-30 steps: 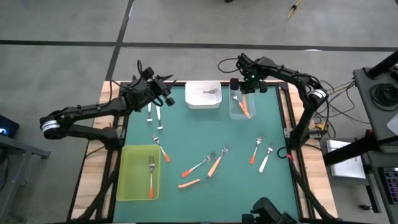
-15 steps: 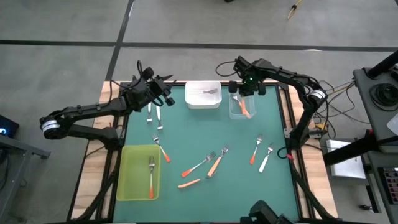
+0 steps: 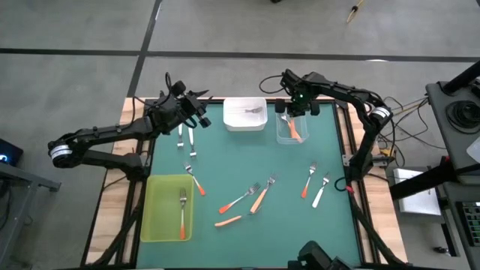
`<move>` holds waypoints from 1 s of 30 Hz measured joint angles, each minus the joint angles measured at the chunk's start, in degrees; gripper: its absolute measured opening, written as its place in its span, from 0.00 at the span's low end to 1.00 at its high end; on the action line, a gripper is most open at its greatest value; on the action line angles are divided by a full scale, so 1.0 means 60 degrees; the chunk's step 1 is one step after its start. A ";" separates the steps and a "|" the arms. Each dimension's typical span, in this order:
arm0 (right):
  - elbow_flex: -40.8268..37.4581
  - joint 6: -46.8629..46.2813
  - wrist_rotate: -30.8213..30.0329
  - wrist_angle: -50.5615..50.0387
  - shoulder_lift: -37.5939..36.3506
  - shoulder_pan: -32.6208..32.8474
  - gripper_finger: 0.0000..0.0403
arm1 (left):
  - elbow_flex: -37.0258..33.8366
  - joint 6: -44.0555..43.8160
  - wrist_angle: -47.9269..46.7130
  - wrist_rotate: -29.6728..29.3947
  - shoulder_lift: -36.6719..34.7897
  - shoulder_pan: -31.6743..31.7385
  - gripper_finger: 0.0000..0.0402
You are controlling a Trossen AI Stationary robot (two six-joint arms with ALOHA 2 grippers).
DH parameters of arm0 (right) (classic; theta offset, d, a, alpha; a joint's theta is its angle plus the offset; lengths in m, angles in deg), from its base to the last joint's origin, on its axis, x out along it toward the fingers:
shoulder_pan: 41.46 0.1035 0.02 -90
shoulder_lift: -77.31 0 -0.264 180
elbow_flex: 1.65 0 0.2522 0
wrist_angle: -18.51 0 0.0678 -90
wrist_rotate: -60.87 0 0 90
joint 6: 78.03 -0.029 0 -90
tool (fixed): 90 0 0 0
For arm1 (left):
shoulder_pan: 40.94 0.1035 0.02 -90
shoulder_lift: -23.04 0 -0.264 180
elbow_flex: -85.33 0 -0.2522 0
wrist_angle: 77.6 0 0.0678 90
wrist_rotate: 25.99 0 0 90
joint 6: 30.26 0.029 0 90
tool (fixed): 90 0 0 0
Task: Sort silverware by color (type)
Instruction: Put the light orange fork into the transparent bin
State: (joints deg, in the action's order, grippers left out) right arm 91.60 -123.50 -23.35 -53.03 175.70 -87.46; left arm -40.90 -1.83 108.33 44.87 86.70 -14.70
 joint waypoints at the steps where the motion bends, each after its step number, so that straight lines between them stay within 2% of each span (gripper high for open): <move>1: 0.0000 0.0000 0.0000 0.0000 0.0000 0.0000 0.07 | 0.0000 0.0000 0.0002 0.0000 0.0000 0.0000 0.25; 30: -0.0004 0.0235 -0.0467 0.0039 -0.0004 0.0000 0.07 | 0.0000 0.0002 -0.0005 0.0000 0.0000 0.0000 0.25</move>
State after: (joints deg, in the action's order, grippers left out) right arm 91.57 -122.09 -26.15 -52.79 175.68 -87.46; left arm -40.90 -1.82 108.30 44.87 86.70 -14.70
